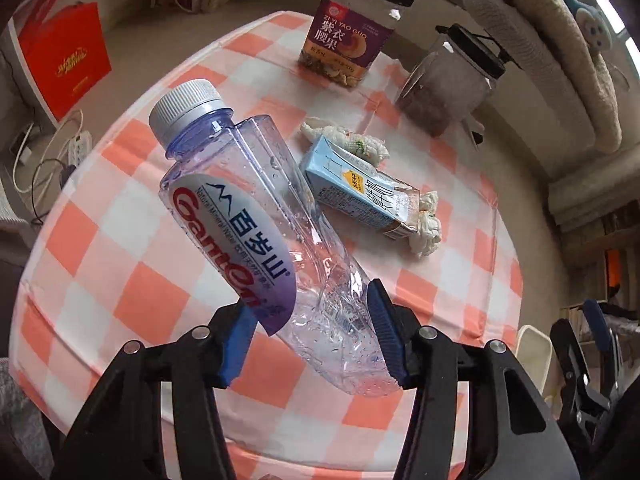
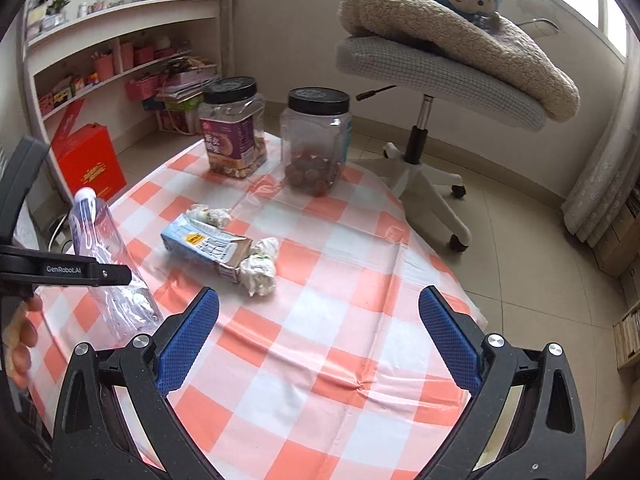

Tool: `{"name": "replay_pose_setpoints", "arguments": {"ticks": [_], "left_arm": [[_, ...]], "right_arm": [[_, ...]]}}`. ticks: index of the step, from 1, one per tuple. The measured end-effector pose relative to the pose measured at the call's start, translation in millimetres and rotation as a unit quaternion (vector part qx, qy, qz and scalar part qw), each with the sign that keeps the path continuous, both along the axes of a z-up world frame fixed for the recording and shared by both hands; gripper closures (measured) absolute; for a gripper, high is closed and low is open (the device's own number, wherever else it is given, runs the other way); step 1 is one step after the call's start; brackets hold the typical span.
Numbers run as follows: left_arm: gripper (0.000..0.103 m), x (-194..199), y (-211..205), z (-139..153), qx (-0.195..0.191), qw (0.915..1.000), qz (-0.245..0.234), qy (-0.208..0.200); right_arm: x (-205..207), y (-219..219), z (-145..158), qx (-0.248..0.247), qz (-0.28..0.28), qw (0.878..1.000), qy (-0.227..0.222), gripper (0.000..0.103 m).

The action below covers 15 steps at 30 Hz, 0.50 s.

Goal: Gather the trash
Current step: 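Grasp the clear water bottle with the left tool while the right tool grasps crumpled tissue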

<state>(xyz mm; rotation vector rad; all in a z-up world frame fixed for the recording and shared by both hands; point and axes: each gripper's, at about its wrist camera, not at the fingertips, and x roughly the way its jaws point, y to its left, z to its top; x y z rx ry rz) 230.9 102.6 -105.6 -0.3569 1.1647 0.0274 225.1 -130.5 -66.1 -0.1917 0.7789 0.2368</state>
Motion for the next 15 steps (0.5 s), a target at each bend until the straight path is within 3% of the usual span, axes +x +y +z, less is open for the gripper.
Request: {"name": "replay_pose_setpoints", "arguments": {"ticks": [2,5,10,15], "left_arm": [[0.049,-12,11,17,0.031,0.9989,-0.024,-0.025],[0.049,-24,30,25,0.048,0.9973,-0.035,-0.042],[0.049,-26,52,28,0.028,0.9982,-0.029,-0.044],[0.048,-31,51,37,0.026,0.9971,-0.039,-0.060]], "right_arm": [[4,21,-9,-0.020,0.038,0.999,0.006,0.007],[23,46,-26,-0.042,0.069,0.996,0.029,0.007],[63,57,-61,-0.017,0.057,0.996,0.068,0.009],[90,61,-105,-0.004,0.053,0.993,0.107,0.023]]}}
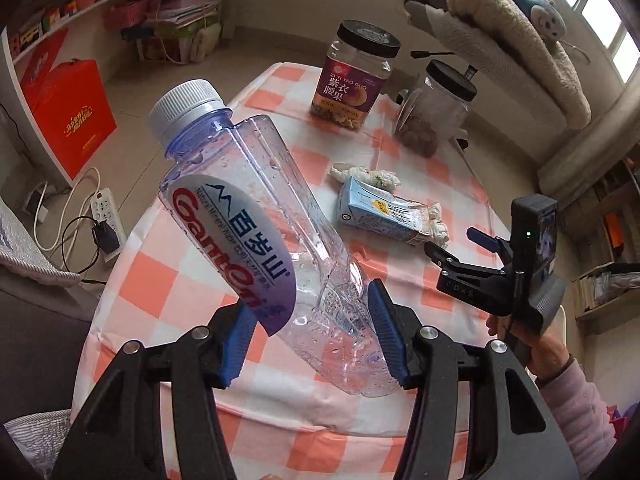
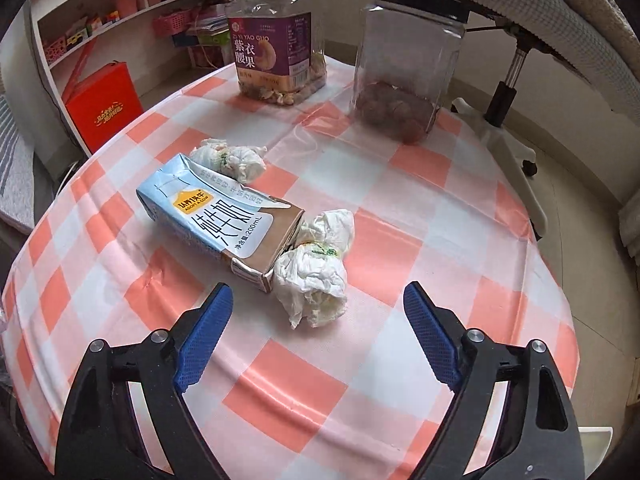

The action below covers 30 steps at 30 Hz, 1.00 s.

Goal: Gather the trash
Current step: 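Grasp the clear water bottle with the left tool while the right tool grasps crumpled tissue, then carry the crumpled tissue to the white bin and release it with the right tool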

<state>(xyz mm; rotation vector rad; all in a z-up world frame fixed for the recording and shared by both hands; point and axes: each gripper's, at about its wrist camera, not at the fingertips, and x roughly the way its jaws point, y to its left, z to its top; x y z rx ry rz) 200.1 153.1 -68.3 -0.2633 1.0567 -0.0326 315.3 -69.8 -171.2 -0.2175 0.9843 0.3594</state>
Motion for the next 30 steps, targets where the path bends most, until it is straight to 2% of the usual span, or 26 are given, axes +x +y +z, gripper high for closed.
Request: {"name": "replay_pose_setpoints", "arguments": {"ticks": [4,7,8,10,17,30], "left_arm": [[0.048,-4,2,0,0.004,1.0000,-0.002,-0.002],[0.048,-2,3,-7,0.003,1.0000,0.000,0.008],[0.048,-1,3,-8,0.004,0.9999,0.001,0.010],[0.048,-3,3,-9,0.006,0.9999,0.002,0.010],[0.048,-7,-3,-4,0.001,1.0000,-0.003,-0.002],[0.048,-28,-27,12,0.007,0.9992,-0.026,-0.031]], "right_arm": [[13,1,-15,0.021,-0.005,1.000,0.009,0.034],[16,2,-22,0.025,-0.006,1.000,0.008,0.057],[14,1,-21,0.033,-0.006,0.999,0.006,0.072],[10,-7,-18,0.054,-0.027,0.998,0.008,0.073],[-39,-27,6,0.074,-0.083,0.994,-0.017,0.073],[-143,-59,82,0.091,-0.117,0.987,-0.057,0.073]]}}
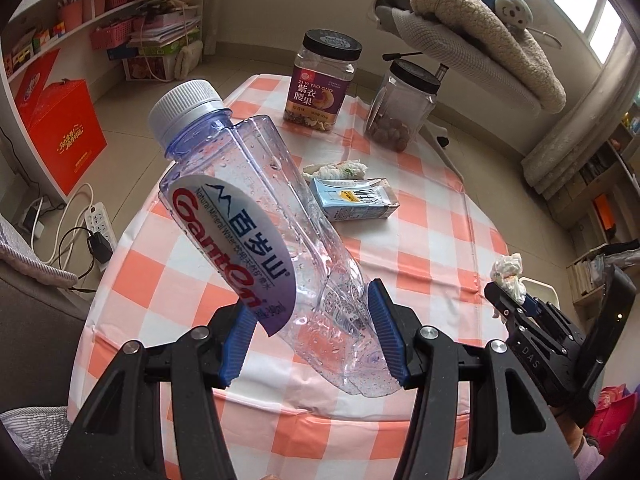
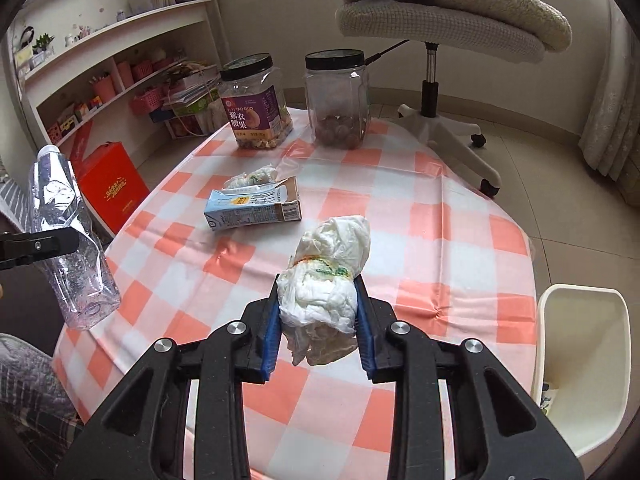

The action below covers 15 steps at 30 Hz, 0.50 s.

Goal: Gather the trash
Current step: 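Carry the crumpled tissue to the white bin and release it with the right tool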

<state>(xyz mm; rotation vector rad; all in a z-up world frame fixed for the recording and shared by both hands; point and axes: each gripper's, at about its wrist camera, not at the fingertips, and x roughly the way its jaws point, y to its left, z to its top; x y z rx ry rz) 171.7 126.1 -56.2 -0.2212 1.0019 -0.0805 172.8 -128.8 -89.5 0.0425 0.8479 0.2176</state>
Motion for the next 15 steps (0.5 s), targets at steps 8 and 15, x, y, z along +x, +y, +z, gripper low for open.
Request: {"name": "replay_pose_setpoints", "arguments": {"ticks": [8,15], "left_arm": [[0.048,0,-26,5,0.008,0.9998,-0.014,-0.013],[0.048,5,-64,3,0.017,0.9989,-0.041,-0.016]], "right_arm": [[-41,-64,48,-0.008,-0.040,0.998,-0.038,0.073],[-62,-140,71,-0.030,-0.105,0.992,-0.059,0.073]]}}
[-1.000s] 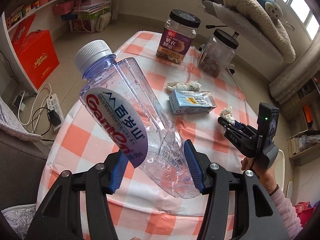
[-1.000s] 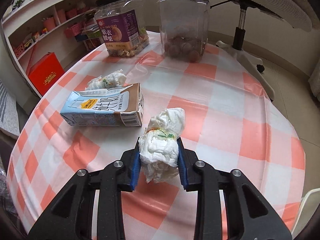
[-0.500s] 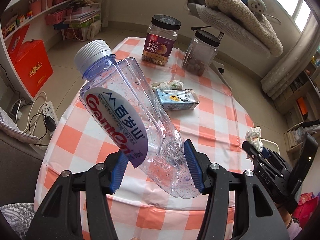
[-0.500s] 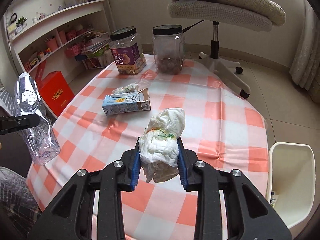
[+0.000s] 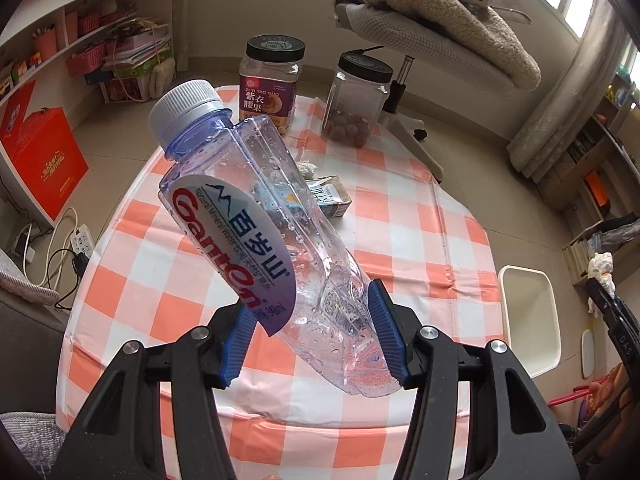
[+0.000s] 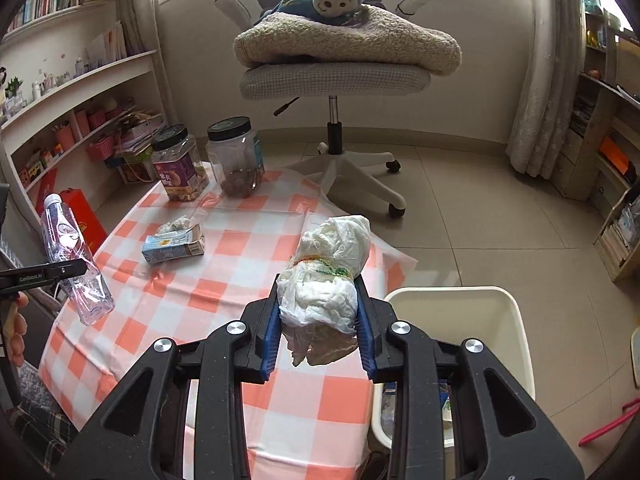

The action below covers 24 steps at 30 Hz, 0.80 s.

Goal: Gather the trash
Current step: 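Carry the crumpled tissue to the white bin and release it with the right tool, then release the water bottle into the white bin with the left tool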

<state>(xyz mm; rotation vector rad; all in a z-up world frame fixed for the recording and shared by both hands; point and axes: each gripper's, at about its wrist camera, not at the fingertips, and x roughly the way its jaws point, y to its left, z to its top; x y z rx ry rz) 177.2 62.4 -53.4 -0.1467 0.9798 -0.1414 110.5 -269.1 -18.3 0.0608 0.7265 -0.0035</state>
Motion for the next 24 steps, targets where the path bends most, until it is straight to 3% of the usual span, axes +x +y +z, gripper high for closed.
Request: {"name": "replay_pose_setpoints", "arguments": {"ticks": [5,8,15,18,20,24], "left_arm": [[0.048,4,-28,-3,0.006,0.9997,-0.023,-0.001],[0.048,6,-43,-5,0.009,0.9994,-0.034,0.000],[0.048,11,-81,-6,0.009,0.9982,-0.060,-0.002],[0.048,13,-101,-3,0.004,0.9971,-0.075,-0.008],[0.048,14,-116,-1,-0.001,0.9958,-0.090,-0.015],[0.048,13,-146,6,-0.015,0.9926,-0.116,-0.032]], "right_arm": [[-5,-51,-10,0.019,-0.063,0.998,0.004,0.073],[-6,-73,-22,0.033,-0.093,0.995,0.028,0.073],[-10,-98,-29,0.010,-0.136,0.990,0.038,0.071],[-13,-108,-30,0.008,-0.156,0.987,0.041,0.060],[-17,-115,-25,0.005,-0.175,0.984,0.029,0.034],[-30,-132,-15,0.015,-0.211,0.977,0.000,0.023]]}}
